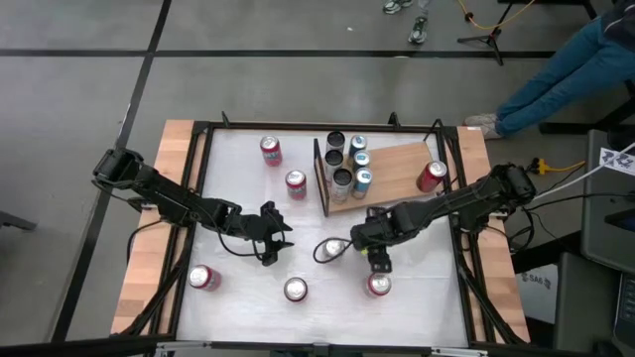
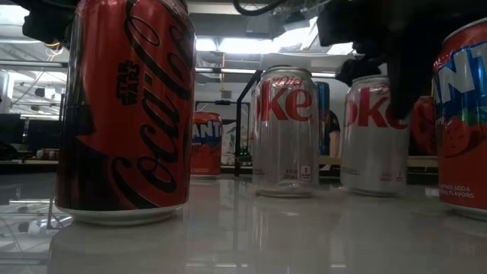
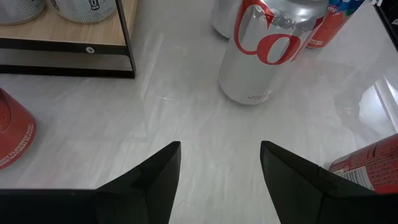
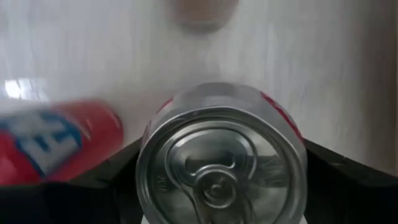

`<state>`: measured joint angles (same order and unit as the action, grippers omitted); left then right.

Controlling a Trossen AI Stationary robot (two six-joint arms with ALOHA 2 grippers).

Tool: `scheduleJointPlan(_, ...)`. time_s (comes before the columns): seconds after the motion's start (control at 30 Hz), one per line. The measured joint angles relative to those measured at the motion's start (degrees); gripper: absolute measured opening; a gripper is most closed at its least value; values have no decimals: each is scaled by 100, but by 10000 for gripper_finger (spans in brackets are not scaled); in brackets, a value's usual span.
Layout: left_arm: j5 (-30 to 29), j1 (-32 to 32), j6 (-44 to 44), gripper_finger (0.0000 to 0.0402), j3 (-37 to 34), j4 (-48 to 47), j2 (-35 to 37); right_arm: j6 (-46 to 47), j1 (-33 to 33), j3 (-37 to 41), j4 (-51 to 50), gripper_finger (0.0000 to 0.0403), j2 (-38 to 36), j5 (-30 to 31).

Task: Place canned beverage on shelf
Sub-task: Put the right silver soda can on the shelf

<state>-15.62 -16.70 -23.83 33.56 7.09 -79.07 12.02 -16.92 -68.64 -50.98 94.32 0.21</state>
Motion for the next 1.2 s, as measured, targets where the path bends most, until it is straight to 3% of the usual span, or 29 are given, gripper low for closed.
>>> scheduleJointPlan(0.1,0,1,0,213,0,0,0,-937,101,0,-9,313,0,-73)
scheduleJointPlan(0.23,-1,1,-1,213,0,0,0,-1499,237,2,-18,323,0,-145)
scheduleJointPlan(1.2,0,1,-1,213,0,2,0,-1533,356,13,-16,328,7,-81)
